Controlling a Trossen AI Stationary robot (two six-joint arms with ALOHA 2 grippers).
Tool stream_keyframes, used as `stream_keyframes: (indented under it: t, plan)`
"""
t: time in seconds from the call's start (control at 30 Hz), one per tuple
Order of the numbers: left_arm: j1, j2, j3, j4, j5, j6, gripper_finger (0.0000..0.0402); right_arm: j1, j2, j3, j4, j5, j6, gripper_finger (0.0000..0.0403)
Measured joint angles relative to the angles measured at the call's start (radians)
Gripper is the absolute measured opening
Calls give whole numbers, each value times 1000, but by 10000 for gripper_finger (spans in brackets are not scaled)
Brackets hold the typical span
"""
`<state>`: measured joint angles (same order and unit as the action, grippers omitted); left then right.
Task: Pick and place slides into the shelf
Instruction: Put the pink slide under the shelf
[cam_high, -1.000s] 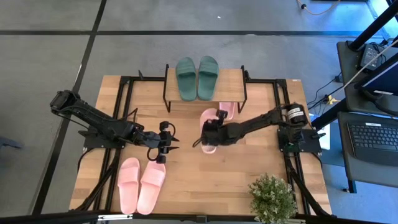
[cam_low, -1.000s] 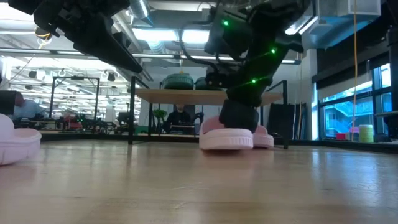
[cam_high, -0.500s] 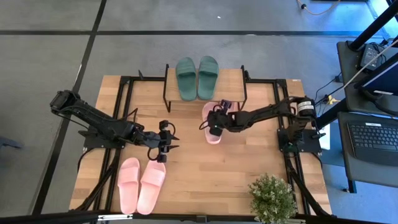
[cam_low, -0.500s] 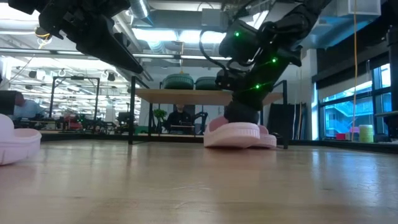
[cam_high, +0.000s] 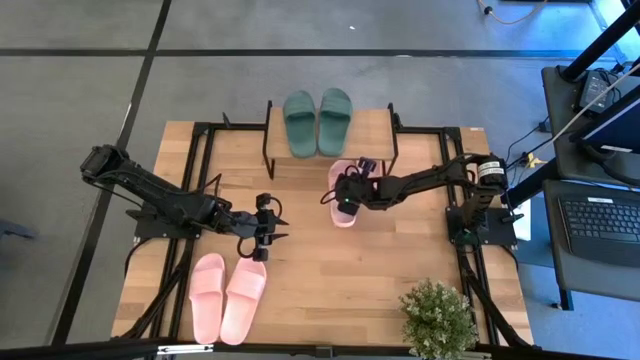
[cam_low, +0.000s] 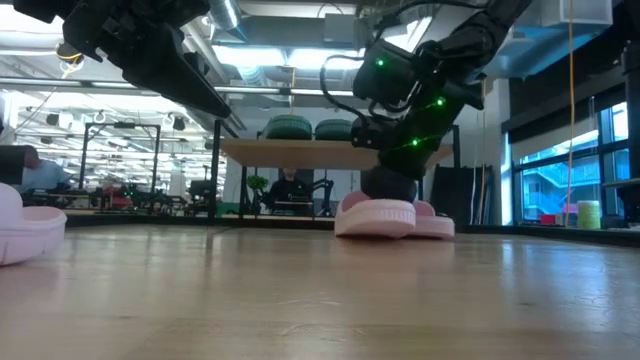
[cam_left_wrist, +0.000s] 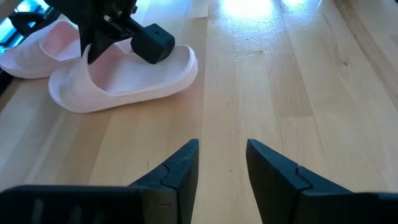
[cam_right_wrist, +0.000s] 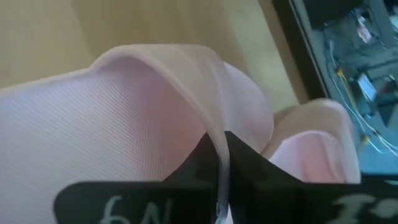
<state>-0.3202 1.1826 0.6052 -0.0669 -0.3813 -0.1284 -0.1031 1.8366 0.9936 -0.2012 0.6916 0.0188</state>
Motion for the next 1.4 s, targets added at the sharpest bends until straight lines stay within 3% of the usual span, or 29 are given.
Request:
stream_keyframes:
  t: [0.43,1.13,1.4]
  plan:
    - [0,0,0,0,0,0,126,25,2,-2,-36,14,53,15]
    - [0,0,0,0,0,-1,126,35,1,-2,-39,-12,91,209]
    - [0,0,0,0,0,-1,126,46,-15,-2,-63,-53,113,235]
